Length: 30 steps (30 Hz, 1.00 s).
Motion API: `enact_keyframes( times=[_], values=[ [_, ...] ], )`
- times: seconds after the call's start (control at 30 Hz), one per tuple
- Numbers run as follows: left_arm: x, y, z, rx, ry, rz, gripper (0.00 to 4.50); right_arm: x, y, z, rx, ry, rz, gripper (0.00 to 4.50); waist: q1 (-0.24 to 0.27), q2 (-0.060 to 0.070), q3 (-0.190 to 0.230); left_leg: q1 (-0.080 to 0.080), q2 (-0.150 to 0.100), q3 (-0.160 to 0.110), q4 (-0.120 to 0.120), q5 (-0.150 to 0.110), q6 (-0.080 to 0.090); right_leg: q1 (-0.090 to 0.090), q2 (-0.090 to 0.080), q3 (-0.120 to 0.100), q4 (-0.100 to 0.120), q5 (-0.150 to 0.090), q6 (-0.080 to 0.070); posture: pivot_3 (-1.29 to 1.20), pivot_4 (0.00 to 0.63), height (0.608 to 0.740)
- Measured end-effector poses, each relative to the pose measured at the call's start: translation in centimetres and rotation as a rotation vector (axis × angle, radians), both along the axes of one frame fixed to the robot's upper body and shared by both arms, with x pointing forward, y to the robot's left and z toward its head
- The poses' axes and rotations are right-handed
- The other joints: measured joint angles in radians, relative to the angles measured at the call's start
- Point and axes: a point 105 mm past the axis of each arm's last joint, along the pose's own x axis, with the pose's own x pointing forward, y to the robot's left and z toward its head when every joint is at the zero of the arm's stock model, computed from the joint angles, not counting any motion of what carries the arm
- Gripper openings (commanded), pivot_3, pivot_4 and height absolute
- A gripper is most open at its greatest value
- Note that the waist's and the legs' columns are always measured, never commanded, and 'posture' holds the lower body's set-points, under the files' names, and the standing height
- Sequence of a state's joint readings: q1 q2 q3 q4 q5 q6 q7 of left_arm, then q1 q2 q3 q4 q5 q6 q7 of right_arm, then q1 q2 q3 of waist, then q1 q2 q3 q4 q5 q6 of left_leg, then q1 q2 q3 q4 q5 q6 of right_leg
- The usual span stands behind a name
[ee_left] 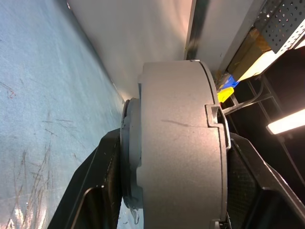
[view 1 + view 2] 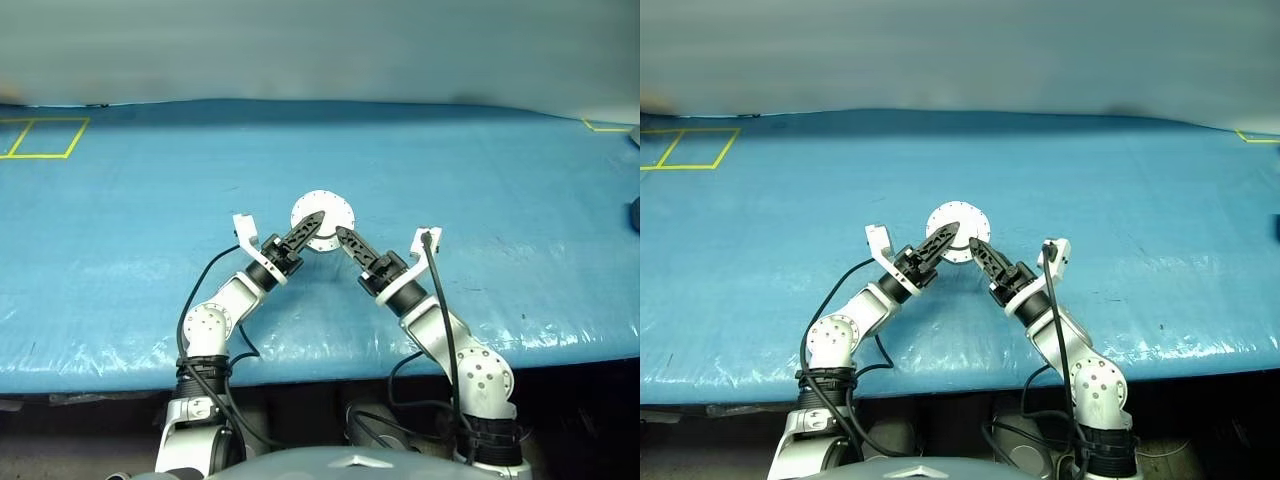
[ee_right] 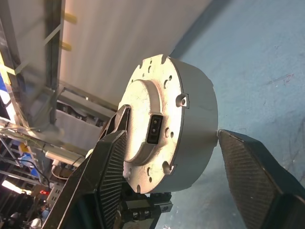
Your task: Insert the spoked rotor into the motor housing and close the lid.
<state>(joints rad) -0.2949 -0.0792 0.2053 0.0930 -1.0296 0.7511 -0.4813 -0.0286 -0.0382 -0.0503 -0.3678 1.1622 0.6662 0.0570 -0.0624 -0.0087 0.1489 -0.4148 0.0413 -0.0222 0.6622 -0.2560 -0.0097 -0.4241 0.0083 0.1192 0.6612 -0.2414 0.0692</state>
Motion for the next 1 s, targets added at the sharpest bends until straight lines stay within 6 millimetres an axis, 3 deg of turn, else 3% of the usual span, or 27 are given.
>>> enact_keyframes(
  times=[0.17,0.3,0.5,0.57,0.67,0.7,0.9,1.0],
  values=[
    [0.8,0.7,-0.4,0.055,0.002,0.056,2.38,0.0,0.2,0.2,0.001,-0.006,0.006,3.22,0.000,0.000,0.000,0.000,0.000,0.000,0.000,0.000,0.000,0.000,0.000,0.000,0.001,0.000,0.000,0.00,0.150,0.740],
    [2.0,2.4,-0.2,0.091,-0.004,0.157,2.38,0.1,0.2,0.2,-0.003,-0.008,0.005,3.22,0.000,0.000,0.000,0.000,0.000,0.000,0.000,0.000,0.000,0.000,0.000,0.000,0.000,0.000,0.000,0.00,0.150,0.740],
    [5.1,8.2,0.7,0.249,-0.033,0.436,2.38,0.3,-0.6,-0.7,-0.135,-0.013,-0.026,3.22,-0.001,0.000,0.000,0.001,0.000,0.000,0.000,0.000,0.000,0.000,0.000,0.000,0.001,0.000,0.000,0.00,0.150,0.740],
    [5.8,10.0,0.0,0.316,-0.001,0.512,2.38,0.4,-1.3,-1.2,-0.252,-0.038,-0.049,3.22,0.002,0.000,0.000,0.000,0.000,0.000,0.000,0.000,-0.001,0.000,0.000,0.000,0.000,0.000,0.000,0.00,0.150,0.740],
    [6.4,12.1,-2.7,0.466,0.082,0.598,2.38,0.0,-1.8,-1.6,-0.350,-0.075,-0.071,3.22,0.011,-0.001,0.000,0.000,-0.001,0.000,-0.001,0.000,-0.001,0.000,-0.001,0.000,-0.001,0.000,0.001,0.00,0.150,0.740],
    [6.4,12.5,-3.3,0.490,0.102,0.610,2.38,-0.2,-1.9,-1.9,-0.367,-0.072,-0.080,3.22,0.013,-0.001,0.000,-0.001,-0.001,0.000,-0.001,0.000,-0.001,0.000,-0.001,0.000,-0.001,0.000,0.001,0.00,0.150,0.740],
    [7.5,12.9,-2.7,0.626,0.032,0.624,2.38,0.4,-4.6,-3.6,-0.663,-0.070,-0.264,3.22,0.021,-0.002,0.000,0.000,-0.001,0.000,0.000,0.003,-0.004,0.000,-0.001,0.001,0.000,0.002,0.002,0.00,0.150,0.740],
    [7.4,12.6,-2.7,0.673,-0.015,0.604,2.38,0.6,-5.2,-3.7,-0.723,-0.084,-0.320,3.22,0.023,-0.002,0.000,0.001,-0.001,0.000,0.000,0.003,-0.005,0.000,-0.001,0.000,0.001,0.002,0.002,0.00,0.150,0.740]
  ],
)
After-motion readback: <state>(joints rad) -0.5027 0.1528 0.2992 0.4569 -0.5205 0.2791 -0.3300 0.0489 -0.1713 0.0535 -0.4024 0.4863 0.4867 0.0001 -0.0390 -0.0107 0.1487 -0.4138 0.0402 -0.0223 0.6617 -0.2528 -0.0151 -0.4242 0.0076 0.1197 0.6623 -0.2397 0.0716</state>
